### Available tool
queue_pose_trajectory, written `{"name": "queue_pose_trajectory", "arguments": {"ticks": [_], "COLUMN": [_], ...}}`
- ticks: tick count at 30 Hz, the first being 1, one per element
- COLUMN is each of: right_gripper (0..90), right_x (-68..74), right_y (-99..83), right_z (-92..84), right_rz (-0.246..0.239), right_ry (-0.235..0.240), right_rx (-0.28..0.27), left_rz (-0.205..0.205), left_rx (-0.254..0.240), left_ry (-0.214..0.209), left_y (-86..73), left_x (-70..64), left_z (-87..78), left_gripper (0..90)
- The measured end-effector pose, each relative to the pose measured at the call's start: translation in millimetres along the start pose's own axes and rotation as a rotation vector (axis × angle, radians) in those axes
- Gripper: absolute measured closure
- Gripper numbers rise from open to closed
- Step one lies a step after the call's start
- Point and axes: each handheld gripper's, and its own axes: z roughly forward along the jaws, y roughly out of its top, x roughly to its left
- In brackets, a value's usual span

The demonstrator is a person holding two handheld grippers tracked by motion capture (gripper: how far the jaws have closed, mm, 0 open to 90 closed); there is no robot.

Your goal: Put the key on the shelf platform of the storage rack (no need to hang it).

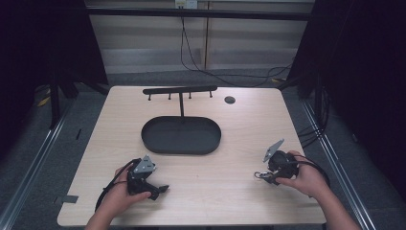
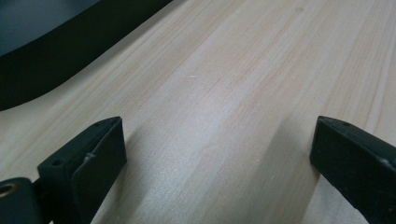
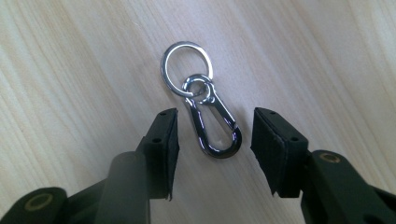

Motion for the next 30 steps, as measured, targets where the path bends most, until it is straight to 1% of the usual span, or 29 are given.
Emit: {"name": "queue_pose_trajectory", "arguments": {"ticks": [1, 3, 4, 8, 9, 10, 11, 13, 15, 16, 17, 20, 21, 22, 23, 24, 26, 27, 30], "right_gripper": [52.3, 55.0, 55.5, 57.6, 62.8, 62.8, 67.6, 68.3, 68.6, 68.7, 68.7, 68.9, 68.8, 68.8, 68.9, 68.9, 68.9, 68.9, 68.9], "right_x": [-0.5, 0.6, 0.6, 1.1, 0.9, 0.9, -0.6, -0.5, -1.5, -2.3, -3.2, -2.6, -1.8, -1.8, -1.7, -2.7, -3.9, -4.8, -7.0], "right_y": [0.6, 1.6, 1.7, 3.2, 3.7, 3.7, 4.0, 4.7, 4.6, 4.7, 4.5, 4.0, 4.0, 4.0, 3.0, 2.2, 1.2, 0.4, -0.6], "right_z": [1.0, 2.0, 3.1, 5.2, 4.8, 4.8, 5.2, 4.8, 5.1, 5.1, 5.5, 5.6, 4.9, 4.9, 3.9, 2.8, -1.6, -3.4, -7.1], "right_rz": [-0.014, -0.008, -0.016, -0.033, -0.032, -0.032, -0.029, -0.003, 0.002, 0.032, 0.022, 0.045, 0.058, 0.058, 0.077, 0.078, 0.108, 0.114, 0.12], "right_ry": [-0.004, 0.0, -0.003, 0.005, 0.013, 0.013, 0.057, 0.063, 0.067, 0.076, 0.072, 0.073, 0.07, 0.07, 0.078, 0.077, 0.089, 0.09, 0.087], "right_rx": [0.004, 0.031, 0.04, 0.045, 0.054, 0.054, 0.057, 0.068, 0.065, 0.07, 0.066, 0.064, 0.071, 0.071, 0.068, 0.055, 0.035, 0.025, 0.019], "left_rz": [-0.003, -0.003, -0.002, -0.001, -0.013, -0.013, -0.011, -0.01, -0.01, -0.005, -0.005, -0.006, -0.005, -0.005, -0.004, -0.004, -0.004, -0.004, -0.004], "left_rx": [-0.001, 0.0, 0.0, 0.0, -0.008, -0.008, -0.006, -0.006, -0.006, -0.001, -0.001, -0.002, -0.002, -0.002, 0.0, -0.001, 0.0, 0.0, 0.0], "left_ry": [-0.001, -0.001, -0.001, -0.002, -0.001, -0.001, -0.001, -0.001, -0.001, -0.002, -0.003, -0.003, -0.003, -0.003, -0.004, -0.004, -0.004, -0.004, -0.004], "left_y": [-0.1, -0.1, -0.1, -0.1, -0.3, -0.3, -0.3, -0.3, -0.4, -0.4, -0.4, -0.4, -0.3, -0.3, -0.3, -0.3, -0.3, -0.3, -0.3], "left_x": [-0.3, -0.3, -0.3, -0.4, -1.1, -1.1, -1.1, -1.1, -1.1, -0.9, -1.0, -1.0, -1.0, -1.0, -0.9, -0.9, -0.9, -0.9, -0.9], "left_z": [0.1, 0.0, 0.0, 0.0, 0.4, 0.4, 0.3, 0.2, 0.2, -0.2, -0.3, -0.2, -0.2, -0.2, -0.2, -0.2, -0.2, -0.2, -0.2], "left_gripper": [3.4, 3.4, 3.4, 3.4, 3.4, 3.4, 3.4, 3.3, 3.4, 3.4, 3.4, 3.3, 3.3, 3.2, 3.1, 3.1, 3.1, 3.1, 3.1]}}
